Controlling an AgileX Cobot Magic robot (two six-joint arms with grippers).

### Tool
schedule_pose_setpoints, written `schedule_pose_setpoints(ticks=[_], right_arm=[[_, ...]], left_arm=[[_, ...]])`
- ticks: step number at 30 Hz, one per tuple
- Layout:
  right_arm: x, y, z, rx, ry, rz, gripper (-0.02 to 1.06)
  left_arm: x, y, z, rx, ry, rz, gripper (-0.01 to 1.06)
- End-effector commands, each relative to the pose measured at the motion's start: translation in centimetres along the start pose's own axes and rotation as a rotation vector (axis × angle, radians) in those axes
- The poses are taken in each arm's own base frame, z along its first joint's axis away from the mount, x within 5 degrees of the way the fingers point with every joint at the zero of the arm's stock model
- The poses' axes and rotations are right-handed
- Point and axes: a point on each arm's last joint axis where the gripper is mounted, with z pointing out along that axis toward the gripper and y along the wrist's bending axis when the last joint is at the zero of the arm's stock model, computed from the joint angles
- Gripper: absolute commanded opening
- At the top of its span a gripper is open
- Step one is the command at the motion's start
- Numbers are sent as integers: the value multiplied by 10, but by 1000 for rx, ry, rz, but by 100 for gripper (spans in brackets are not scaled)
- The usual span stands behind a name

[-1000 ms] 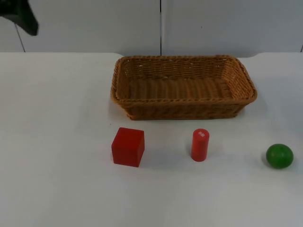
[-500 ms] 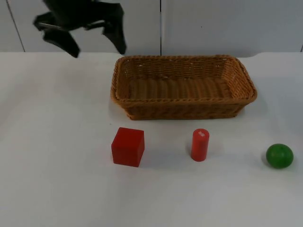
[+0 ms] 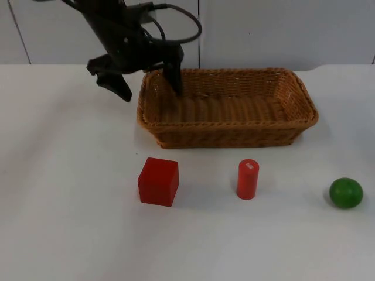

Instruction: Pick up the basket with the left hand and place the object to the left of the red cylinder into the basket with the right hand.

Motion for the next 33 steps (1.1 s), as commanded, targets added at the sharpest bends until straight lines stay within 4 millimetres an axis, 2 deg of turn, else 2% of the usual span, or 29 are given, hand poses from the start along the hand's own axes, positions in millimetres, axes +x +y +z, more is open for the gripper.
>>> schedule_pose_setpoints(ticks=[1,3,5,6,10,13,15,16,17,19,21,22,25,29,33], right_arm=[[-1,-2,0,6,-9,5,105],[-1,-2,0,6,-9,5,105],[-1,-2,0,6,-9,5,105],[-1,-2,0,6,-9,5,105],[-1,-2,0,6,-9,5,105],[-1,-2,0,6,-9,5,105],[-1,-2,0,6,-9,5,105],[-1,-2,0,6,-9,5,105],[-1,-2,0,6,-9,5,105],[-1,-2,0,6,-9,5,105],[-1,-2,0,6,-9,5,105],[-1,-2,0,6,-9,5,105],[-1,-2,0,6,-9,5,105],[-1,-2,0,6,-9,5,105],[-1,-2,0,6,-9,5,105]], left_arm=[[-1,-4,7,15,-7,-8,96],[2,-1,18,12,5,-13,94],[3,0,22,13,10,-16,88],[3,0,22,13,10,-16,88],[6,2,30,15,35,-23,70],[7,3,33,18,42,-27,65],[7,3,33,23,42,-30,60],[7,2,33,24,42,-31,53],[7,2,33,24,42,-31,53],[7,2,33,24,43,-31,41],[7,2,33,24,43,-31,24],[7,2,33,24,43,-31,24],[7,1,32,33,37,-36,-1],[4,-3,32,92,18,-76,0],[-3,-15,20,199,-41,-140,0]])
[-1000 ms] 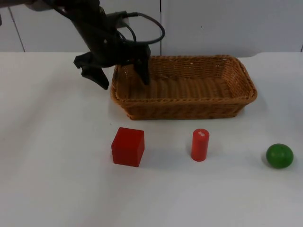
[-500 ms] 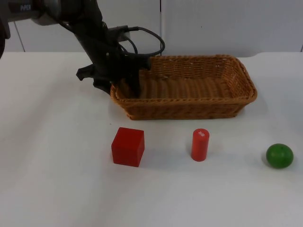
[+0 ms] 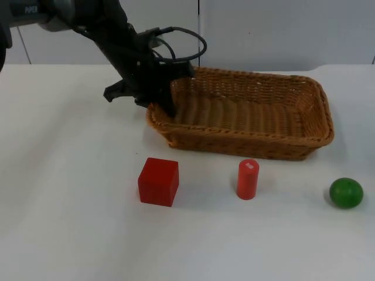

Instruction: Pick up the basket with the left hand and place the object to the left of the red cylinder into the basket with the right hand.

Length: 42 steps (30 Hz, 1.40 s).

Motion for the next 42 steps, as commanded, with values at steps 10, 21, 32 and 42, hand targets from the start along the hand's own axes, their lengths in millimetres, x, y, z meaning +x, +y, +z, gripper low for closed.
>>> schedule_pose_setpoints(ticks=[10,21,32,42], right_arm=[[-1,-2,0,6,-5,5,105],[-2,-2,0,6,-9,5,105],[-3,-2,0,6,-29,6,105],[-4,-2,0,5,-40,8,105]], left_arm=[[-19,-48,-76,156,-147,-6,0],[-16,-28,-146,12,-108,40,0],[3,50,-182,52,-79,-63,0],[82,102,-240,-3,-108,-213,0]])
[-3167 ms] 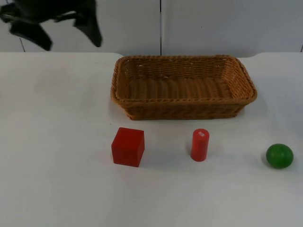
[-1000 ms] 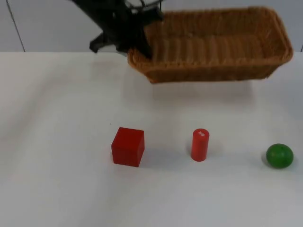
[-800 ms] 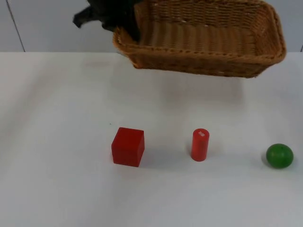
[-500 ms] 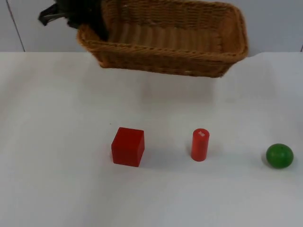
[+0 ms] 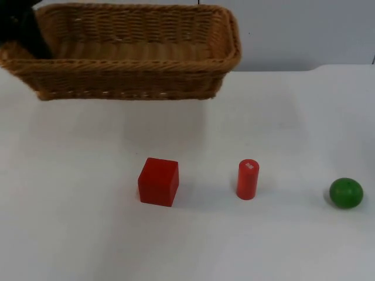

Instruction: Pick up the basket with the left hand and place the object to the left of the red cylinder into the basket with the right hand.

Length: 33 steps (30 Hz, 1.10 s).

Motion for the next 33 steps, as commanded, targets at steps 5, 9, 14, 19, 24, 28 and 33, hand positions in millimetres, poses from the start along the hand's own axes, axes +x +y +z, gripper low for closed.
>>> schedule_pose_setpoints(ticks=[5,9,14,19,24,28,33], right_arm=[[-1,-1,0,1,-9,13,105],[-2,0,0,-12,-10,28,105],[-2,0,0,-12,-10,28,105],[-1,0,0,-12,-6,28,105],[-1,0,0,-12,-4,28,105],[-1,0,0,-12,-4,28,105],[-2,0,0,-12,-10,28,105]], left_arm=[[60,49,-48,48,-114,-149,0],[100,73,-60,2,-163,-229,0],[138,87,-61,2,-222,-361,0],[157,88,-67,-36,-269,-392,0],[163,87,-66,-50,-272,-390,0],[163,89,-66,-61,-285,-393,0],[161,91,-66,-75,-312,-396,0]])
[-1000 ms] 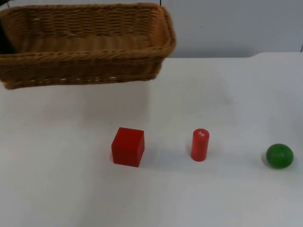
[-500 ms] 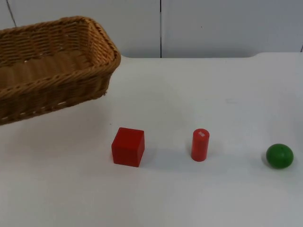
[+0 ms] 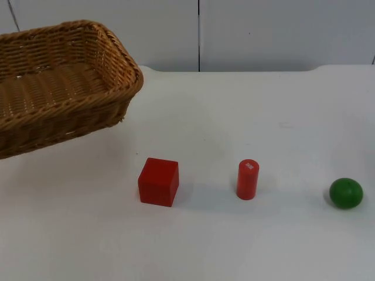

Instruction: Pick up the basket with the left hand and place the object to the left of the red cylinder into the basket with the right hand.

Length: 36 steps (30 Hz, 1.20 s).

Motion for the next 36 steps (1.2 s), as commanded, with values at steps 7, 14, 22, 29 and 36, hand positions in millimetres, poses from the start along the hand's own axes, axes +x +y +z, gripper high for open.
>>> schedule_pose_setpoints(ticks=[7,14,22,29,36], right_arm=[[-2,-1,0,2,-10,10,105],[-2,-1,0,2,-10,10,105],[-2,-1,0,2,-10,10,105],[-2,-1,0,2,-10,10,105],[-2,-1,0,2,-11,10,105]], left_arm=[[-2,-2,-4,14,-40,-22,0],[-2,-2,-4,13,-39,-21,0],[-2,-1,-4,2,-40,-12,0],[-2,-1,-4,3,-38,-12,0],[-3,0,-4,-3,-53,-12,0]])
